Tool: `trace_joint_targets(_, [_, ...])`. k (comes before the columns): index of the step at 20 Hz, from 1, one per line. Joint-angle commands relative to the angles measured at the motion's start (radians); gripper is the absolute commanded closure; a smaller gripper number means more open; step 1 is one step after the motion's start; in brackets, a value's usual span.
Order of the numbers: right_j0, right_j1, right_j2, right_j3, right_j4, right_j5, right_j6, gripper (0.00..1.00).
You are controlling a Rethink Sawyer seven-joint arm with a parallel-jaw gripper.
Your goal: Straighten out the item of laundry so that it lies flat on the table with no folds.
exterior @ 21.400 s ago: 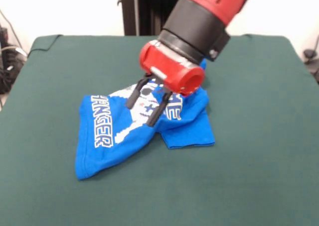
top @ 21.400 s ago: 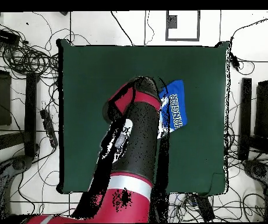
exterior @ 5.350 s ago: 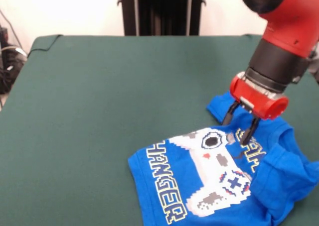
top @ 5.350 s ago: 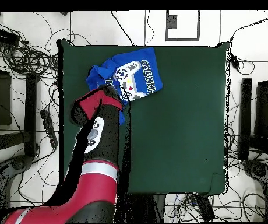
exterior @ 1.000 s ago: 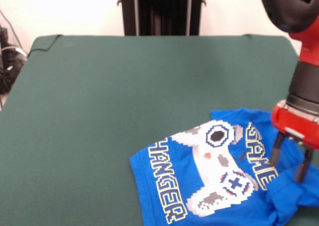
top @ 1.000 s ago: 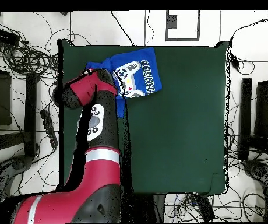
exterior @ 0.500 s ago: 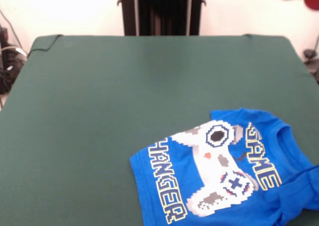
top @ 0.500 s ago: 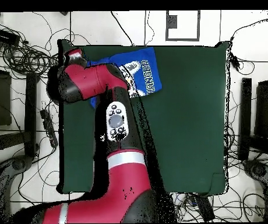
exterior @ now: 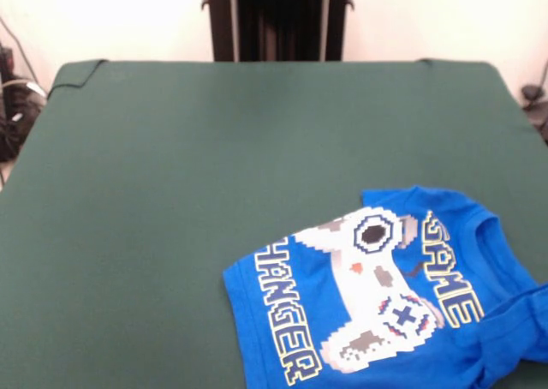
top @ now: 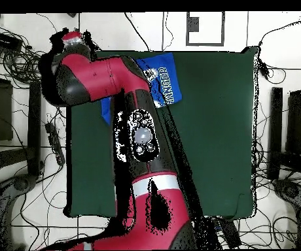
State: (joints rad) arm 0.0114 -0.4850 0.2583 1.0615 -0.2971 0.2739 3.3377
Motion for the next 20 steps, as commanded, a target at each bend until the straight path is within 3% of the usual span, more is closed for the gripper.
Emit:
trace_joint_targets(1, [0.102, -0.038, -0.012, 0.049, -0.034, 0.250, -0.163, 0.00])
trace_joint_targets(9, [0.145, -0.097, -0.164, 0.111, -0.087, 0.482, -0.178, 0.00])
trace_joint_targets(14, [0.126, -0.072, -0.153, 0.163, -0.094, 0.476, -0.163, 0.00])
trace_joint_targets(20, [0.141, -0.028, -0.170, 0.142, -0.095, 0.496, -0.091, 0.00])
